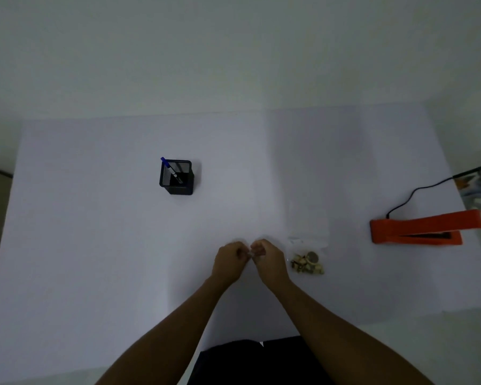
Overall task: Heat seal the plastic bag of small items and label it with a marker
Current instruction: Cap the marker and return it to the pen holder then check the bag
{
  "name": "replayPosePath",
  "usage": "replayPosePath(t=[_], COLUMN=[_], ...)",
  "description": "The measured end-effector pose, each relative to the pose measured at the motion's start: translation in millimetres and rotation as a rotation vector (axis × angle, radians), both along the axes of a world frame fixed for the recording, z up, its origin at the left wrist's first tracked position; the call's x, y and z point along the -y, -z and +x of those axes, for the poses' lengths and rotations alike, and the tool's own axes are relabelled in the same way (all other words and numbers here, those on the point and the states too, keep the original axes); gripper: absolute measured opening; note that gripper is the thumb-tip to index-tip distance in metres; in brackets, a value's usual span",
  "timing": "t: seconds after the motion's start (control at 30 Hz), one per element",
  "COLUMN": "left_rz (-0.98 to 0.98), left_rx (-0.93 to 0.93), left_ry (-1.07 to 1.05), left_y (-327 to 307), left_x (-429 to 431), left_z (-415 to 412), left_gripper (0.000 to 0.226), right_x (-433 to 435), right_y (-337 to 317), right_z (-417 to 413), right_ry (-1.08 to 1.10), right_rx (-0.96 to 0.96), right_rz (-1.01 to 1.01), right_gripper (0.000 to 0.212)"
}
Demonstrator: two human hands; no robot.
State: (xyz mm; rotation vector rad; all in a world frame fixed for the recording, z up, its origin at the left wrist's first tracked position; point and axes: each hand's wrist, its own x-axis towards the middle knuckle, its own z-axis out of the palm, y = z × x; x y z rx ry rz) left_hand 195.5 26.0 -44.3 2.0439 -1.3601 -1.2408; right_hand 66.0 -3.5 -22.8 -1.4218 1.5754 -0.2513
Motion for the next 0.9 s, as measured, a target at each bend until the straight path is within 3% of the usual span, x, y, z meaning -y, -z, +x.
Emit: replayPosePath(t=[0.07, 0.2, 0.4, 0.67, 0.9], left_rz=[0.083, 0.478, 0.544, 0.387, 0.290], left_rx=[-0.164, -0.645, -0.842, -0.623, -0.209], left_ry=[-0.109, -0.381, -0.421, -0.581, -0.544], left_y=[-9.0, -26.9, -36.2, -25.7, -2.0], left_x=[-1.4, -2.3, -6.7, -7.0, -13.9], left_z=[3.0, 15.6, 25.7, 15.7, 7.1], left_gripper=[0.009, 0.016, 0.016, 0.020, 0.020], right_x=[1.5, 7.4, 11.0, 10.9, 15.0], right_y=[-6.1, -21.1, -37.3, -50.6, -72.0], right_z=[0.7, 1.9, 1.5, -4.7, -27.4], right_ry=[-0.015, -0.111, -0.264, -0.340, -0.322], right_rx=[0.005, 0.020, 0.032, -0.002, 0.027], right_rz=[-0.047, -0.123, -0.179, -0.188, -0.180], right_gripper=[0.016, 0.013, 0.010, 0.008, 0.012])
